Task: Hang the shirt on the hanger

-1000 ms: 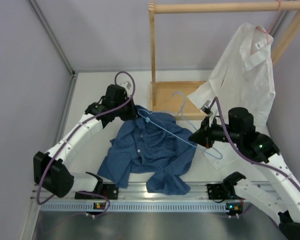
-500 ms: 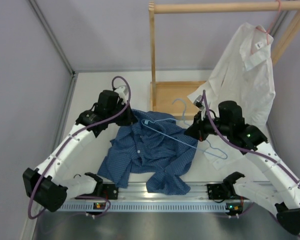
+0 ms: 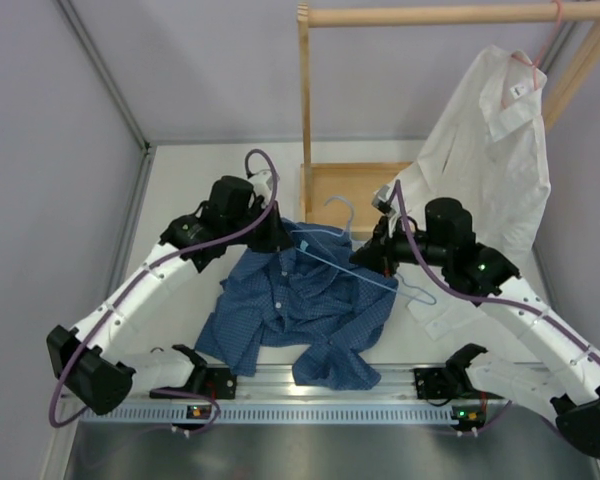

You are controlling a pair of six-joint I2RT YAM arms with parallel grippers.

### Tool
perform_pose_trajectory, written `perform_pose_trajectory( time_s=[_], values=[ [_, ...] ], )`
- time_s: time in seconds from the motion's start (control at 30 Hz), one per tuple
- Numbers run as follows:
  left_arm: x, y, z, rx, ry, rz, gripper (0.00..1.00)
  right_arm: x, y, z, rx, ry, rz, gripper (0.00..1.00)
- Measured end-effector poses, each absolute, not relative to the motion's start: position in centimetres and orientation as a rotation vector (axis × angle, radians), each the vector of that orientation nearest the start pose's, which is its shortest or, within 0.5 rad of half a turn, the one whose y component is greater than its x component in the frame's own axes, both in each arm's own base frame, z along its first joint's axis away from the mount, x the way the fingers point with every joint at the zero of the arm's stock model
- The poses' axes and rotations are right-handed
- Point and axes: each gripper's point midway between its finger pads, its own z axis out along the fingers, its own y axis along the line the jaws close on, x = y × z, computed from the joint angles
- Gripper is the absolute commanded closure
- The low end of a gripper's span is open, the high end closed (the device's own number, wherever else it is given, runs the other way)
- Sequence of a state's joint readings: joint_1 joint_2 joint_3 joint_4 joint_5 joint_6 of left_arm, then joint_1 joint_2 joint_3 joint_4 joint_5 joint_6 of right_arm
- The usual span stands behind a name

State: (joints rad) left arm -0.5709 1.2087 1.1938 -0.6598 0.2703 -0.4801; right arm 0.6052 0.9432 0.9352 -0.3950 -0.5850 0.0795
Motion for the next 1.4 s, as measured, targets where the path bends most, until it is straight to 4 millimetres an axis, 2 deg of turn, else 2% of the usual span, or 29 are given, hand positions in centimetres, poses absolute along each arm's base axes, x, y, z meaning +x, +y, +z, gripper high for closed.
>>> perform_pose_trajectory(
  time_s=[0.13, 0.23, 0.33, 0.47, 0.6, 0.67, 0.7, 0.77, 0.8, 0.9, 1.03, 1.23, 1.4],
  values=[
    [22.7, -25.7, 24.1, 0.342, 2.356, -0.846, 1.00, 18.8, 25.9, 27.1, -0.927, 1.745, 1.035, 1.00],
    [20.9, -28.0, 24.9, 0.439, 2.350, -0.817, 1.00, 18.6, 26.3, 27.2, -0.949, 1.706, 1.055, 1.00],
    [19.3, -29.7, 27.1, 0.517, 2.305, -0.780, 1.00, 18.5, 26.4, 27.3, -0.971, 1.686, 1.061, 1.00],
    [16.9, -30.4, 31.1, 0.616, 2.218, -0.794, 1.00, 18.2, 26.7, 26.8, -1.025, 1.669, 1.087, 1.00],
    [15.9, -29.3, 32.6, 0.677, 2.186, -0.744, 0.99, 17.4, 27.2, 26.2, -1.106, 1.645, 1.140, 1.00],
    [16.4, -27.9, 32.9, 0.667, 2.187, -0.654, 0.92, 16.8, 27.3, 26.6, -1.151, 1.600, 1.154, 1.00],
    [16.9, -27.0, 33.2, 0.651, 2.181, -0.599, 0.91, 16.6, 27.2, 26.9, -1.168, 1.579, 1.154, 1.00],
    [17.8, -25.4, 34.1, 0.609, 2.159, -0.506, 0.95, 15.8, 27.1, 27.7, -1.214, 1.529, 1.160, 1.00],
    [18.2, -24.7, 34.7, 0.594, 2.140, -0.469, 1.00, 15.5, 27.0, 28.2, -1.234, 1.498, 1.162, 1.00],
    [18.1, -23.7, 36.0, 0.616, 2.097, -0.455, 1.00, 14.3, 27.0, 29.6, -1.282, 1.413, 1.197, 1.00],
    [16.5, -24.4, 36.0, 0.739, 2.080, -0.536, 1.00, 13.5, 27.6, 30.3, -1.306, 1.367, 1.252, 1.00],
    [14.4, -26.9, 33.5, 0.970, 2.104, -0.609, 1.00, 13.3, 29.8, 30.5, -1.318, 1.389, 1.345, 1.00],
    [13.7, -27.4, 33.9, 1.021, 2.049, -0.625, 1.00, 12.9, 30.8, 30.7, -1.257, 1.367, 1.390, 1.00]
  ],
)
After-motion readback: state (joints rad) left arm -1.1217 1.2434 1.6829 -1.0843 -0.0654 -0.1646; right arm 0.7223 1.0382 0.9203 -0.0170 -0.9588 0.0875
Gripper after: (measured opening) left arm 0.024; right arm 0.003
